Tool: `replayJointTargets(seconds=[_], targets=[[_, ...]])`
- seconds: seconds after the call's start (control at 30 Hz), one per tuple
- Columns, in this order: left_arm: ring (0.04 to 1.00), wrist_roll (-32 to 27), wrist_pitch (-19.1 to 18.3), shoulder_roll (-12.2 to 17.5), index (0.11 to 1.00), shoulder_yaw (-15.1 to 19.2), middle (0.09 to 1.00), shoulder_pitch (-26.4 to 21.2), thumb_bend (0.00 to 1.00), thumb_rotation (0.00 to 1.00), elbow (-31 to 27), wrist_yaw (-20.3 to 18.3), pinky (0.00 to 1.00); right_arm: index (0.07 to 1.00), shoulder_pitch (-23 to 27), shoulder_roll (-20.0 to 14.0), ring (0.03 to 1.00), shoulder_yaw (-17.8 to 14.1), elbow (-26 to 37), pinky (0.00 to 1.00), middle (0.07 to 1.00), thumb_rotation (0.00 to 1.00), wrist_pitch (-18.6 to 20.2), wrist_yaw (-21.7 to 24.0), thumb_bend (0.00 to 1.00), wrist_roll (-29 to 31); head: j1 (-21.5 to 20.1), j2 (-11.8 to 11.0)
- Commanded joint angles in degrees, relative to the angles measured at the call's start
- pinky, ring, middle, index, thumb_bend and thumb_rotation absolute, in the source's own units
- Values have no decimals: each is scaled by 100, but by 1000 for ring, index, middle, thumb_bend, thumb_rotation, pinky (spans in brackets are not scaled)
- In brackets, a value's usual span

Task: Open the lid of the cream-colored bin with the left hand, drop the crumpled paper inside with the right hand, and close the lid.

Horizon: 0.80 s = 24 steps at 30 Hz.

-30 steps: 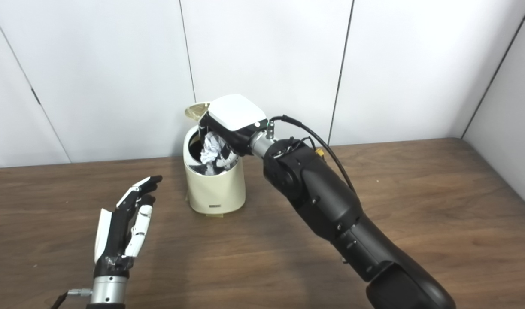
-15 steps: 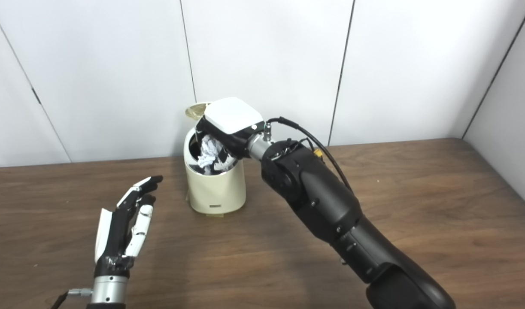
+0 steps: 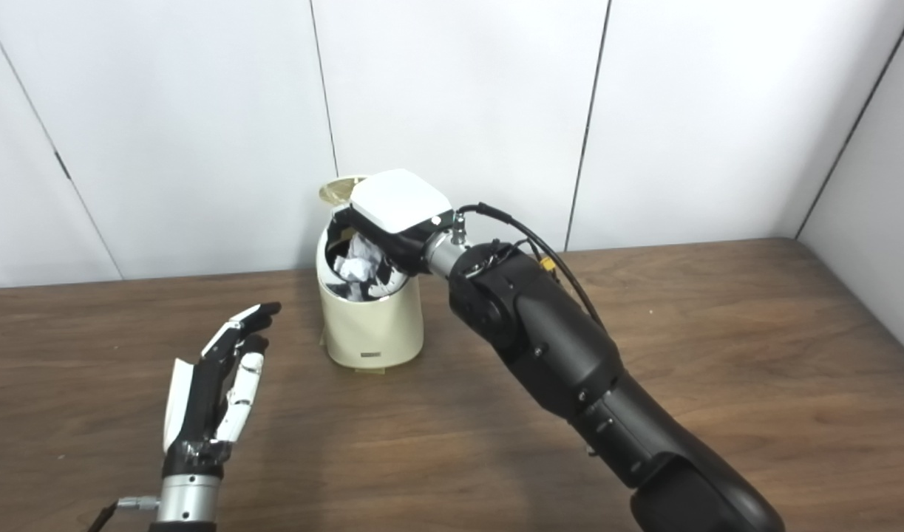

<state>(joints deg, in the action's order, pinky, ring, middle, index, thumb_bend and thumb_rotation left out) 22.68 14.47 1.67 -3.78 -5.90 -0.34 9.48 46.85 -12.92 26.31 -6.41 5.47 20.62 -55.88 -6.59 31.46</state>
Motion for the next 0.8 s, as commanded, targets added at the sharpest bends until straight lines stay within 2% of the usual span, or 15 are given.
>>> replayJointTargets(seconds=[0.0, 0.07, 0.2, 0.53, 0.57, 0.7, 0.73, 0.77], targets=[[819, 82, 84, -22, 812, -40, 831, -23, 346, 915, -11, 80, 740, 766, 192, -67, 796, -28, 83, 644, 850, 8, 60, 25, 946, -82, -7, 5], [816, 92, 89, -17, 811, -40, 830, -24, 344, 911, -9, 85, 734, 809, 188, -61, 837, -37, 108, 708, 875, 16, 95, 89, 952, -54, -7, 5], [817, 121, 73, -18, 813, -41, 830, -22, 344, 911, -15, 91, 735, 867, 187, -66, 874, -51, 127, 766, 902, 14, 125, 156, 954, -5, -6, 8], [816, 123, 102, -1, 810, -48, 829, -20, 344, 907, -13, 80, 733, 891, 162, -51, 885, -95, 158, 788, 916, 23, 91, 60, 960, 18, -20, 18], [816, 128, 108, 1, 810, -49, 829, -21, 342, 906, -6, 84, 734, 877, 155, -51, 868, -99, 154, 763, 901, 16, 60, 5, 960, 21, -25, 17], [817, 123, 86, 12, 814, -50, 831, -25, 349, 909, 5, 71, 735, 724, 90, -47, 709, -113, 79, 571, 772, 1, -224, -664, 938, -52, -28, 14], [819, 119, 76, 11, 816, -49, 833, -25, 355, 913, 8, 69, 738, 634, 72, -29, 629, -140, 33, 506, 701, 24, -314, -891, 834, -31, -28, 14], [819, 116, 77, 13, 816, -48, 832, -27, 355, 915, 14, 70, 738, 562, 57, -9, 564, -171, -9, 462, 643, 70, -390, -1079, 679, 4, -29, 12]])
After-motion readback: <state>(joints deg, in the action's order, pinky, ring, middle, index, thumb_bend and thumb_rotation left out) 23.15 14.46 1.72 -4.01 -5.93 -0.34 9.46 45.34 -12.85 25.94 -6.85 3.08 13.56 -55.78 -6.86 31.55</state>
